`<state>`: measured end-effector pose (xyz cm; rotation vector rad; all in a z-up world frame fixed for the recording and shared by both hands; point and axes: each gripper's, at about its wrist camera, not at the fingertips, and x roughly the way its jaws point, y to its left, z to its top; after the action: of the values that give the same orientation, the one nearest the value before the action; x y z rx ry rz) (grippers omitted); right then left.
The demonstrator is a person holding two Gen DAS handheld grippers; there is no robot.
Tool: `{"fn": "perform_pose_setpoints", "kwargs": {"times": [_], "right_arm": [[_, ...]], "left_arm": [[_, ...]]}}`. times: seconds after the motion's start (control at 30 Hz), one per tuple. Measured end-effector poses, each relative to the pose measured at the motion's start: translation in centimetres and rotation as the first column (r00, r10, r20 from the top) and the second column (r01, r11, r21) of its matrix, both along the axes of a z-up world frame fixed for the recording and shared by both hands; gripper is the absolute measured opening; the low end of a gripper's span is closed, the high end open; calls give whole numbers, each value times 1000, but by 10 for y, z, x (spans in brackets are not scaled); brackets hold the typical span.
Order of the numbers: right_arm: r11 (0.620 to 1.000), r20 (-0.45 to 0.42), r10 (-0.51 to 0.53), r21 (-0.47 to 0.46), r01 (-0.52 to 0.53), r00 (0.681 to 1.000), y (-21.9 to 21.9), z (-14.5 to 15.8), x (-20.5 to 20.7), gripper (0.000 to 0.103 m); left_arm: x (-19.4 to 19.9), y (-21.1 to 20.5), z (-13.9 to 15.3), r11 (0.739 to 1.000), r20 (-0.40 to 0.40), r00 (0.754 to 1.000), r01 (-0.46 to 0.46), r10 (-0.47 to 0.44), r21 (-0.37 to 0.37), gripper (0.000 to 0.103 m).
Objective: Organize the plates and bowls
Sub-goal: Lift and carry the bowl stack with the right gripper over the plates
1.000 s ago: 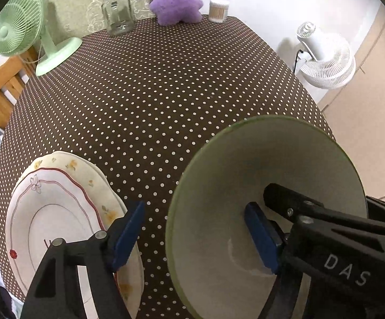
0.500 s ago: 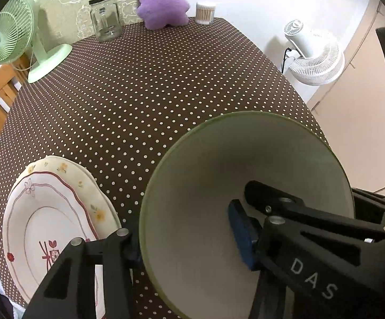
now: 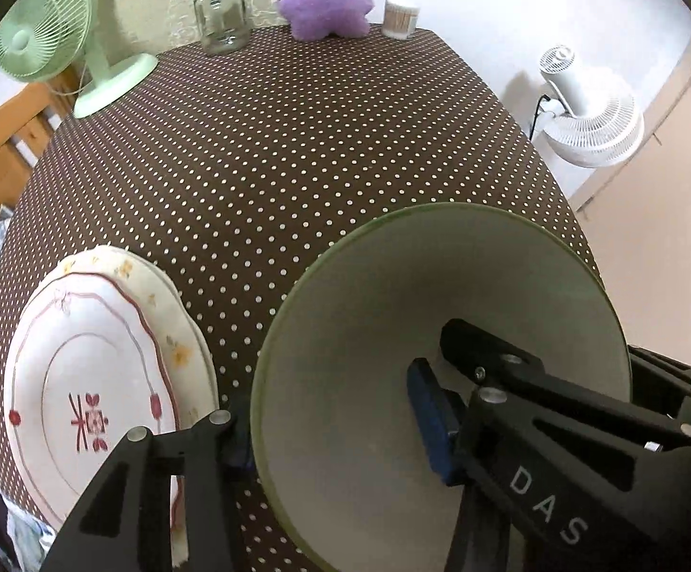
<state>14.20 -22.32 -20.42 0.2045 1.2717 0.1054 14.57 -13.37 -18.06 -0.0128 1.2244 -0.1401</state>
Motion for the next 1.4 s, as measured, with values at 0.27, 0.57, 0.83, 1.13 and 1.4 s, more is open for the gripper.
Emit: {"fn": "perform_pose_setpoints", "kwargs": {"times": [0.27,0.57,0.83,1.13,1.4], "right_arm": [[999,-15,52,2,-52,999,-8,7,3,48],[995,8,94,9,-94,996,-9,36,6,48],[993,27,120,0,-120,992,-4,57,7,49],[993,53,122,-10,-122,991,16,68,1,48],[995,83,102,-23,-100,991,53,86,-8,48]], "left_arm": [[0,-6,7,999,-18,998,-53,53,-4,51],[0,-5,36,996,13,996,-87,87,2,51],[-5,-2,51,994,27,993,-113,113,-4,51],[-10,21,62,994,60,993,-105,105,-12,51],[-15,59,77,996,78,993,-81,83,-23,51]]}}
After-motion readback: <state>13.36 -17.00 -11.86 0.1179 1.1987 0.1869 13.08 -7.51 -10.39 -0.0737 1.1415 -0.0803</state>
